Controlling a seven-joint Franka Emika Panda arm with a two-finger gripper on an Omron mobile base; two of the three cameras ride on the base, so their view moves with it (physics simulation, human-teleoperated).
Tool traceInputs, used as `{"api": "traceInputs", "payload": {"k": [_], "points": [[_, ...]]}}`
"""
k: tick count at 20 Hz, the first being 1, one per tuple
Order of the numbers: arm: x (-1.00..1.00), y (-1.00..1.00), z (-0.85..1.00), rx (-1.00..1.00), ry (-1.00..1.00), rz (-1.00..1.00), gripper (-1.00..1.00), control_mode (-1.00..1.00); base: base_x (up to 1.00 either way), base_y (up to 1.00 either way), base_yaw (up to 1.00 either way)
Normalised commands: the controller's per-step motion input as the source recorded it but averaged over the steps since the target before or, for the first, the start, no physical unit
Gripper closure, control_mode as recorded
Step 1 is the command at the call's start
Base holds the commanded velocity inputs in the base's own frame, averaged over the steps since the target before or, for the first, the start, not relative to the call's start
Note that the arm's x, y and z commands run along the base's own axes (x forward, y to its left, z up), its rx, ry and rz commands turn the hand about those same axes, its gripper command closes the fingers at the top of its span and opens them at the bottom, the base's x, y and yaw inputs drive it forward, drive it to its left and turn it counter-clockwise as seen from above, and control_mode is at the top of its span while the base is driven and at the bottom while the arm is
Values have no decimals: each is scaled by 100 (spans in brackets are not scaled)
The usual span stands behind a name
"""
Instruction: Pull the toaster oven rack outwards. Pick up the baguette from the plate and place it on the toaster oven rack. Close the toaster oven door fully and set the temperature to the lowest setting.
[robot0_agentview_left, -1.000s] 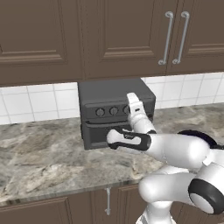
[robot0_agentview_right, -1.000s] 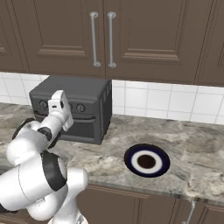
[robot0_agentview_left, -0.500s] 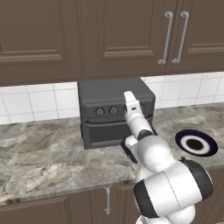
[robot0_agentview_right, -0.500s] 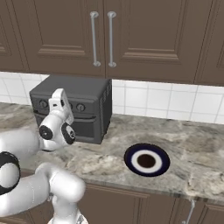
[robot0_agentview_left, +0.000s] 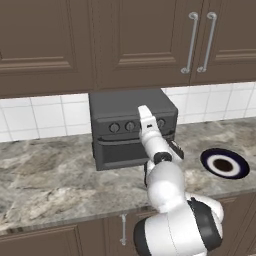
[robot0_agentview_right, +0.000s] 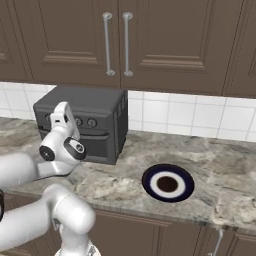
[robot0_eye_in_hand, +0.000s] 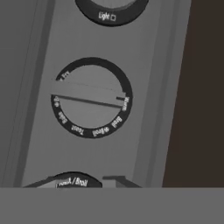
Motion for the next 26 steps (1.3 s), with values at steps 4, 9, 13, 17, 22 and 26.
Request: {"api": "traceInputs", "payload": {"k": [4, 9, 13, 17, 22, 26], "points": [[52, -25, -42, -64, 15, 67, 100, -100, 0, 0, 0], [58, -36, -30, -82, 31, 54, 100, -100, 0, 0, 0], [76, -64, -34, -83, 44, 44, 100, -100, 0, 0, 0], [35, -69, -70, -86, 57, 39, 100, -100, 0, 0, 0], [1, -52, -71, -90, 68, 35, 100, -100, 0, 0, 0], [11, -46, -66, -91, 62, 37, 100, -100, 0, 0, 0]]}}
